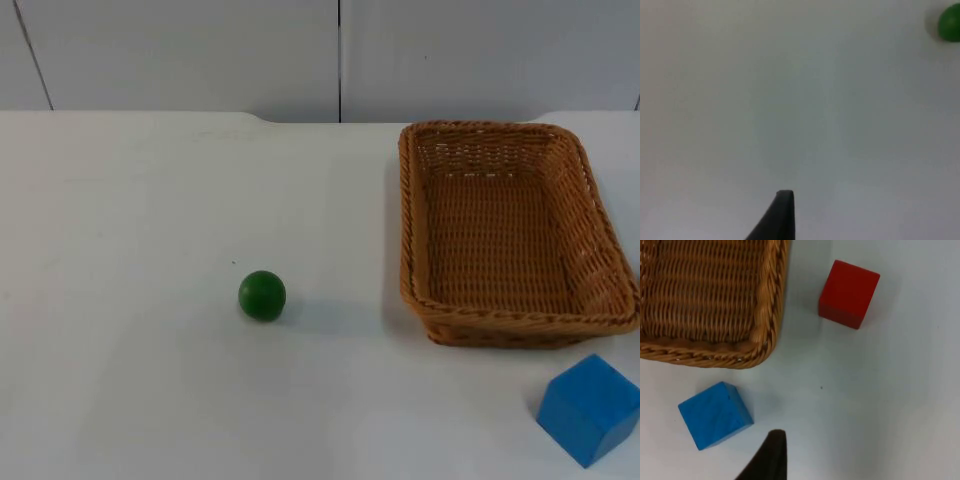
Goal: Place all geometric objects except the red cube into the basket.
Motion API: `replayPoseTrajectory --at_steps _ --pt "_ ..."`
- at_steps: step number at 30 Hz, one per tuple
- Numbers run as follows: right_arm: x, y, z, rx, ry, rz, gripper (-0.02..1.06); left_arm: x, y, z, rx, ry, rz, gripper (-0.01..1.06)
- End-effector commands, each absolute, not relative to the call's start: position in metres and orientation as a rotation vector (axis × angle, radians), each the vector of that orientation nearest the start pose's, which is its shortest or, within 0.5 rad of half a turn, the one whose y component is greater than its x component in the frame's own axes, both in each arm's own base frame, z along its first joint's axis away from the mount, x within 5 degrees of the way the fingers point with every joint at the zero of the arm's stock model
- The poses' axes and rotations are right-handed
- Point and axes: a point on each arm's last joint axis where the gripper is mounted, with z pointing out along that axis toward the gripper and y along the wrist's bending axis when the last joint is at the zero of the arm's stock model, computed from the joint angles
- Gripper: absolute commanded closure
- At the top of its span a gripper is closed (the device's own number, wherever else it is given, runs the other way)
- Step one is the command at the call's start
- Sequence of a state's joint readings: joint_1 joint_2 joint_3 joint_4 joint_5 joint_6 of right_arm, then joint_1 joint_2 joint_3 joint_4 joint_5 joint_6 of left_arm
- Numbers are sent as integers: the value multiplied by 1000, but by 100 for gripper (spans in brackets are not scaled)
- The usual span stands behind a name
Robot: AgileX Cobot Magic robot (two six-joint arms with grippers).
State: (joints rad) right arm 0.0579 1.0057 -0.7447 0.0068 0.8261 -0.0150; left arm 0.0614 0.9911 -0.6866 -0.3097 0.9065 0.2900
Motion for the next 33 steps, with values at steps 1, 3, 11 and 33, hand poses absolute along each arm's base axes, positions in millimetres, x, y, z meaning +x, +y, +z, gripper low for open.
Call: replayPoseTrajectory --at_steps 1,3,11,33 --pt "182 10 286 -82 2556 27 -1 178 -17 270 170 2634 -343 7" --pt "182 10 286 -82 2556 27 -1 195 -21 269 212 2653 -379 9" --pt "182 10 286 -84 2556 21 -1 258 -64 266 482 2689 -275 9" --pt "183 10 286 -84 2553 22 -1 365 -194 151 897 2828 -108 9"
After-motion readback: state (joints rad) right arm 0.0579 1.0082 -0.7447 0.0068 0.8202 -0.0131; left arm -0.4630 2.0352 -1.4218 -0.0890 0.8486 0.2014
